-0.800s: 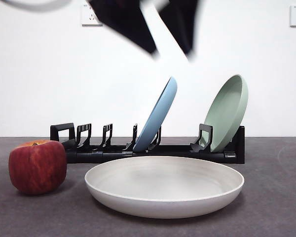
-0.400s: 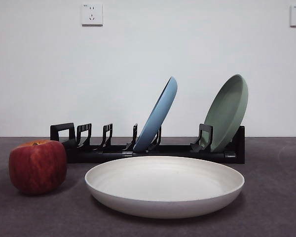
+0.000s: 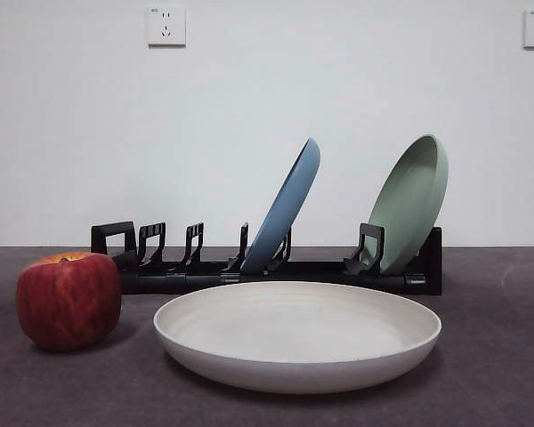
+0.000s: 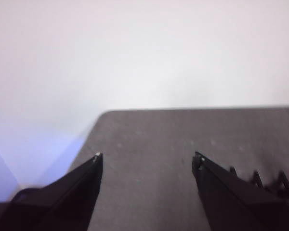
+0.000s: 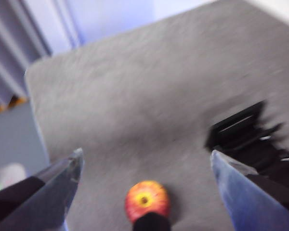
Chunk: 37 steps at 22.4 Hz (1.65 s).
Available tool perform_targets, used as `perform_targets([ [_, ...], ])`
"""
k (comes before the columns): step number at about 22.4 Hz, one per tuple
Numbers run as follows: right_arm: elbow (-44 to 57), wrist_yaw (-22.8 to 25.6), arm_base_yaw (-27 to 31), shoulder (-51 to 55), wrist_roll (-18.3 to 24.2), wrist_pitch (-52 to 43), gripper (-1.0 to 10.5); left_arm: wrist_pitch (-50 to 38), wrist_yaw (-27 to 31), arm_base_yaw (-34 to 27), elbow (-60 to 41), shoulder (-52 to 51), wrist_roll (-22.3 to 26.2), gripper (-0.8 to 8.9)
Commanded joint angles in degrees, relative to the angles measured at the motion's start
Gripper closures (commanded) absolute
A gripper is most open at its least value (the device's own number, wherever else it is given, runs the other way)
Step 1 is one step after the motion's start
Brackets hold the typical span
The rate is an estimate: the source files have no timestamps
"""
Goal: Take the yellow plate from the plate rack,put the plate on the table,take the apple from the table,put the apple in the plate
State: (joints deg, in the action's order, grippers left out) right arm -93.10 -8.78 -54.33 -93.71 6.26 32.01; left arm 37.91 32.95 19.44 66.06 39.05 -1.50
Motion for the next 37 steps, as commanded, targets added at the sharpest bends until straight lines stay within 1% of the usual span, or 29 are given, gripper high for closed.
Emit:
perform_targets([
  [1, -0.1, 0.4, -1.7, -4.9, 1.4, -0.3, 5.0, 0.0, 0.1, -0.9, 0.0, -2.5, 0.7, 5.02],
  [5, -0.1, 0.8, -2.5, -12.2, 2.8, -0.7, 5.0, 1.1, 0.0, -0.8, 0.0, -4.3, 0.7, 5.02],
  [7, -0.1, 1.7, -2.5, -16.7, 3.5, -0.7, 5.0, 3.6, 0.0, -0.8, 0.0, -4.5, 0.7, 5.02],
  [10, -0.1, 1.7, -2.4, -22.1, 4.4, -1.4, 5.0, 7.2, 0.0, -0.8, 0.0, -4.5, 0.0, 5.02],
  [17, -0.1, 1.2, -2.8, -29.6, 4.3, -2.0, 5.1, 7.8, 0.0, -0.8, 0.0, -4.5, 0.0, 5.02],
  [18, -0.1, 1.3, -2.8, -30.0, 4.3, -2.0, 5.6, 7.9, 0.0, -0.8, 0.0, -4.5, 0.0, 5.02],
  [19, -0.1, 1.5, -2.8, -30.1, 4.3, -1.9, 6.9, 8.0, 0.0, -0.8, 0.0, -4.5, 0.0, 5.02],
  [20, -0.1, 1.7, -2.9, -30.1, 4.4, -1.9, 8.7, 8.2, 0.0, -0.8, 0.0, -4.5, 0.0, 5.02],
  [21, -0.1, 1.7, -3.1, -30.1, 4.9, -1.9, 9.7, 8.3, 0.0, -0.8, 0.0, -4.5, 0.0, 5.02],
  [24, -0.1, 1.9, -3.3, -30.0, 5.2, -1.9, 9.6, 8.7, 0.0, -0.8, 0.0, -4.5, 0.0, 5.02],
  [26, -0.1, 4.1, -3.3, -28.7, 5.2, -1.0, 9.6, 8.7, -0.2, -0.8, 0.0, -4.5, 0.0, 5.02],
  [28, -0.1, 6.4, -3.2, -25.9, 6.8, 0.6, 9.6, 8.6, -0.5, -0.8, 0.0, -4.4, 0.0, 5.03],
  [31, -0.1, 6.6, -2.0, -19.3, 7.0, 3.4, 9.6, 7.5, -1.3, -0.8, 0.0, -2.8, 0.1, 5.03],
  [35, -0.1, 9.0, 1.3, -8.2, 6.9, 9.9, 9.6, 5.4, -8.0, -0.8, 0.0, 1.1, 0.3, 5.03],
  [37, -0.1, 9.2, 4.1, -2.5, 6.6, 14.1, 9.6, 4.1, -12.2, -0.8, 0.0, 3.5, 0.6, 5.03],
])
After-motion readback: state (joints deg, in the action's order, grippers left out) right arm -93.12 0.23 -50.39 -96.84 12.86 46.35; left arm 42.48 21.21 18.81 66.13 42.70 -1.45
